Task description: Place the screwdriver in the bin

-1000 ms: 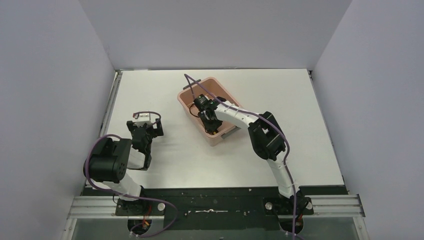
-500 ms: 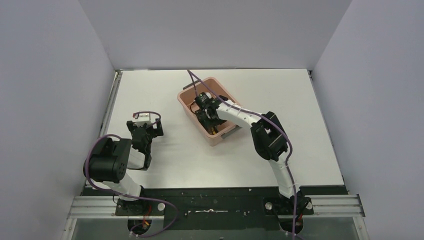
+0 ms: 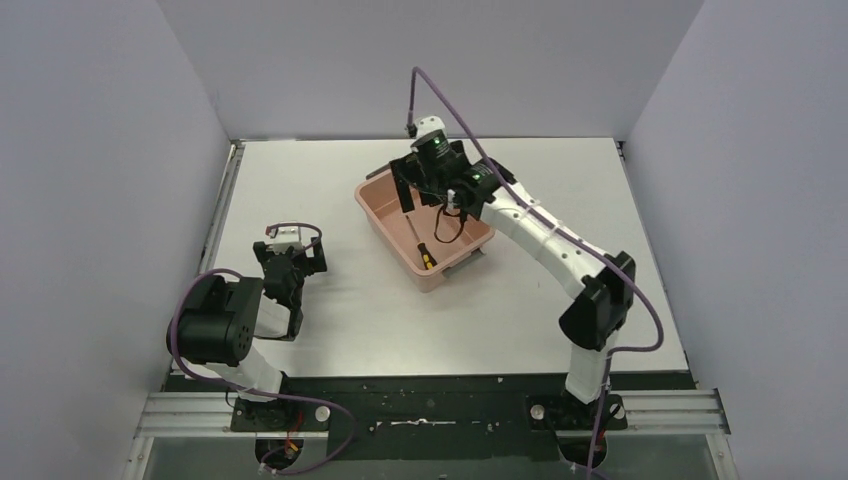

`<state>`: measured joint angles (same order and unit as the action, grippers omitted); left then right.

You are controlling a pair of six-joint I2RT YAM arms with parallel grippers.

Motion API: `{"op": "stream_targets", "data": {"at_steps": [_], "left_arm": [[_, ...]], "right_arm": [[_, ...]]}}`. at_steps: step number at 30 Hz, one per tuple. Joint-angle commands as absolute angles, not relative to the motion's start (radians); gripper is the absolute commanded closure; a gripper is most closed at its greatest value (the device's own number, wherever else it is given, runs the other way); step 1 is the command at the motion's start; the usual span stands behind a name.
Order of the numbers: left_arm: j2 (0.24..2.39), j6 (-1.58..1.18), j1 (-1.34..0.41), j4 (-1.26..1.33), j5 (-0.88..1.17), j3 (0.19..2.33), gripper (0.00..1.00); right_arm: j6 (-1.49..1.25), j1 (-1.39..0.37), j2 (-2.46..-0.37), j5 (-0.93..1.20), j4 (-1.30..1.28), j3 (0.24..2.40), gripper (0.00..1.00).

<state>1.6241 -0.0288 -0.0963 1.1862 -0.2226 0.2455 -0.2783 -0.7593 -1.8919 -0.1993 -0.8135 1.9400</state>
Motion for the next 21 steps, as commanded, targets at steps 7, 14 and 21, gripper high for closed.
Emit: {"op": "stream_targets", "data": {"at_steps": [7,14,21], "left_arm": [[1.609,-0.021,-0.092,1.214,-0.203,0.25,0.03],[1.609,-0.021,-0.092,1.215,-0.204,0.25,0.03],[1.61,-0.02,-0.092,1.215,-0.204,0.25,0.03]], "right_arm": [[-0.305,-0.494,-1.388,-0.279,-0.512,1.44,0.0],[-0.351,-0.217,-1.177,-0.138,-0.32,0.974,0.0],[-0.38,-0.155,-1.151,-0.199,-0.235,0.711,0.0]]}}
